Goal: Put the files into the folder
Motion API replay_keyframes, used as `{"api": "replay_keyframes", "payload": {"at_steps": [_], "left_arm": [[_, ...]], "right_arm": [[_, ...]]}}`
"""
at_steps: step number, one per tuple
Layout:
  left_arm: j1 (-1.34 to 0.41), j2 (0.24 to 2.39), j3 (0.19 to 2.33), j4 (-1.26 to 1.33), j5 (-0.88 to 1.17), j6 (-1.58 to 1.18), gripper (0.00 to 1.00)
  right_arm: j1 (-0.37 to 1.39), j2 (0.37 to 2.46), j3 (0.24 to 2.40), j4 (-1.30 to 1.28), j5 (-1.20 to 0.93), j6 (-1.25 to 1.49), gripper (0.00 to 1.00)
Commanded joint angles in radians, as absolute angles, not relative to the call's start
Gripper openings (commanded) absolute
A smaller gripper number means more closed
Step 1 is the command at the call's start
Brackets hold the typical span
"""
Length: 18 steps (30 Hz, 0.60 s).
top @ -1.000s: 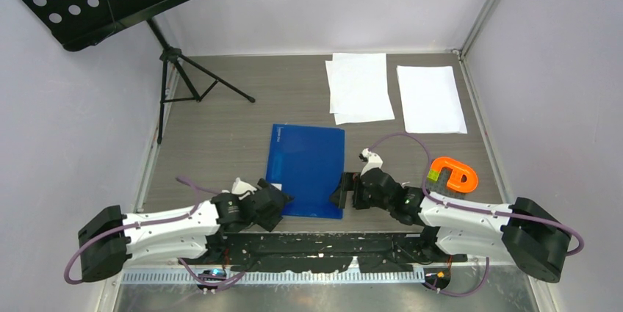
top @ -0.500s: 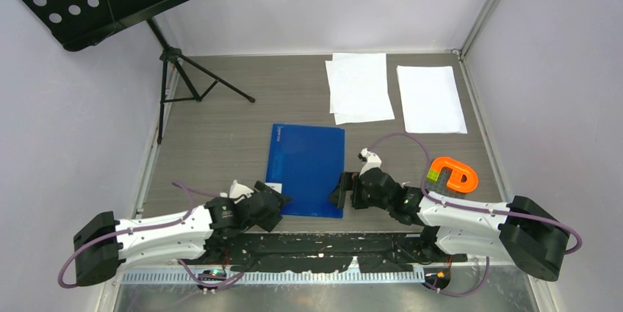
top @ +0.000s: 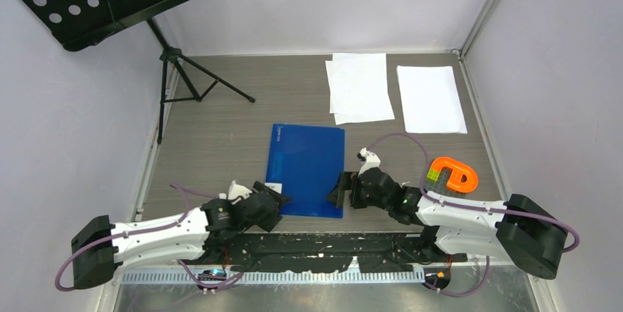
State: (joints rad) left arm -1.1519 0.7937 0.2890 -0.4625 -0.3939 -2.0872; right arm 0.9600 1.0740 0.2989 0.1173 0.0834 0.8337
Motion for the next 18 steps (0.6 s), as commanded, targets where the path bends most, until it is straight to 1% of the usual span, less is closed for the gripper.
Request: {"api": "replay_keyframes", "payload": {"at_steps": [1,6,9,15,18], "left_arm": [[-1.158,0.771,0.253,-0.410,-0.436,-2.141,0.66],[-1.158,0.766,0.255,-0.422,-0.446,-2.144,0.66],[-1.157,0.757,0.234,-0.374,-0.451,-2.148,0.65],[-1.157,0.736,0.229,-0.361,-0.435,-2.144,0.65],[-1.157,0.715,0.253,-0.416,-0.442,-2.136,0.64]], "right_arm": [[0.961,1.095,0.294,0.127,0.079,0.836,0.97],[0.961,1.098,0.291,0.129,0.081,0.835,0.97],[0.961,1.103,0.294,0.130,0.078,0.836,0.97],[0.962,1.109,0.293,0.133,0.078,0.835,0.97],[0.961,1.115,0.290,0.143,0.077,0.837,0.97]]}}
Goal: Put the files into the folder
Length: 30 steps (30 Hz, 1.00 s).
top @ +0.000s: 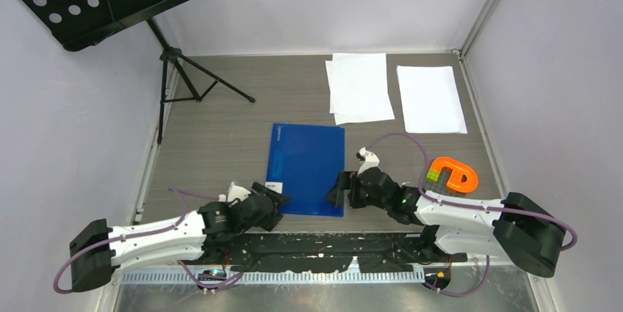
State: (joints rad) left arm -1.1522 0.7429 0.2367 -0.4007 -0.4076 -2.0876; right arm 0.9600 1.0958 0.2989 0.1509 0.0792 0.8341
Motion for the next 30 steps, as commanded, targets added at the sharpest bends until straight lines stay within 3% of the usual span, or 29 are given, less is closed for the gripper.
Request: {"api": "replay_keyframes", "payload": {"at_steps": [1,12,25,28,30], "left_arm": [[-1.157,0.708,0.253,-0.419,-0.447,-2.136,0.64],[-1.157,0.689,0.216,-0.404,-0.474,-2.164,0.63],[-1.157,0.686,0.190,-0.345,-0.510,-2.209,0.16],[-1.157,0.669,0.183,-0.344,-0.501,-2.219,0.00],[-1.157,0.654,0.178,-0.344,-0.497,-2.231,0.00]], "right_arm": [[0.962,1.120,0.290,0.146,0.076,0.837,0.97],[0.962,1.134,0.295,0.158,0.068,0.839,0.97],[0.962,1.121,0.290,0.160,0.065,0.846,0.97],[0.963,1.111,0.294,0.152,0.072,0.844,0.97],[0.962,1.101,0.300,0.151,0.073,0.843,0.97]]}}
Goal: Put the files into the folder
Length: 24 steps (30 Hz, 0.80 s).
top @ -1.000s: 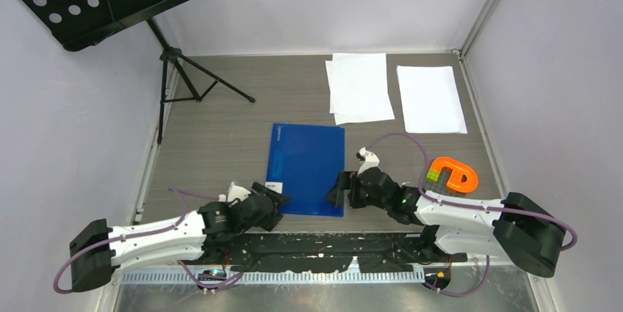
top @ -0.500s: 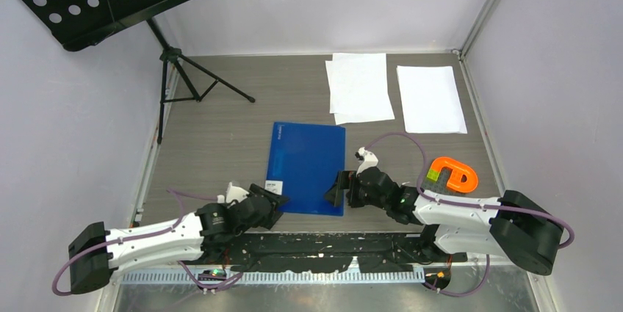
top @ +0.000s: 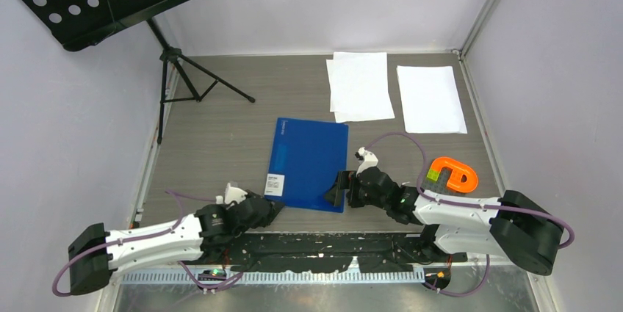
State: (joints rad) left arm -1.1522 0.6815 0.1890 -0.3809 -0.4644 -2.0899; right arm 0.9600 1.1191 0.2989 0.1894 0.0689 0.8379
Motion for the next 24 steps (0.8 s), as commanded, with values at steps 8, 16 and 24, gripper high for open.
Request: {"api": "replay_keyframes", "payload": {"at_steps": [8,16,24], "left_arm": [[-1.157,0.592,0.142,-0.337,-0.492,-2.263,0.00],[-1.158,0.548,0.128,-0.332,-0.496,-2.271,0.00],[-1.157,0.515,0.119,-0.329,-0.496,-2.270,0.00]], "right_arm": [[0.949,1.082,0.304,0.232,0.044,0.895,0.97],[0.921,1.109,0.295,0.327,-0.003,0.947,0.98],[0.875,1.158,0.288,0.373,-0.044,0.973,1.00]]}}
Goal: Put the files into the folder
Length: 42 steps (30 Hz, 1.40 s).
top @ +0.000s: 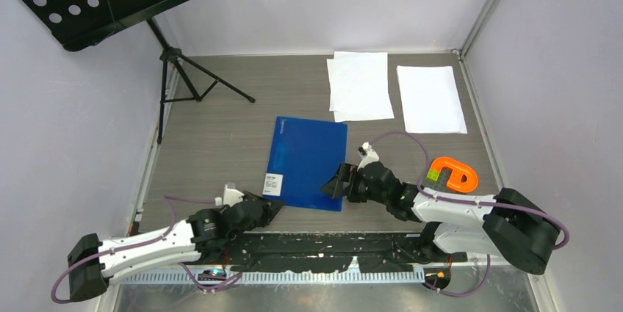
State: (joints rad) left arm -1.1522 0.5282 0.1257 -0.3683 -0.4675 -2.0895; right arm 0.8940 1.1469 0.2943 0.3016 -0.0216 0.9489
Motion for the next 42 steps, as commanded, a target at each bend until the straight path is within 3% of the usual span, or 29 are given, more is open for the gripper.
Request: {"api": "replay_keyframes", "payload": {"at_steps": [1,10,13,16,25,42], "left_arm": [[-1.157,0.514,0.118,-0.328,-0.494,-2.270,0.00],[-1.158,0.519,0.117,-0.340,-0.501,-2.258,0.02],[-1.157,0.537,0.116,-0.350,-0.503,-2.235,0.32],[-1.158,0.574,0.119,-0.346,-0.498,-2.214,0.48],[-1.156,0.649,0.073,-0.176,-0.567,-2.190,0.46],[-1.157,0.599,0.047,-0.157,-0.584,-2.180,0.37]], "right_arm": [[0.867,1.159,0.288,0.375,-0.044,0.973,1.00],[0.851,1.175,0.267,0.391,-0.043,0.981,1.00],[0.851,1.172,0.259,0.393,-0.048,0.983,1.00],[0.851,1.171,0.255,0.393,-0.051,0.980,1.00],[0.851,1.177,0.241,0.405,-0.061,0.975,1.00],[0.851,1.232,0.286,0.404,-0.061,0.943,1.00]]}}
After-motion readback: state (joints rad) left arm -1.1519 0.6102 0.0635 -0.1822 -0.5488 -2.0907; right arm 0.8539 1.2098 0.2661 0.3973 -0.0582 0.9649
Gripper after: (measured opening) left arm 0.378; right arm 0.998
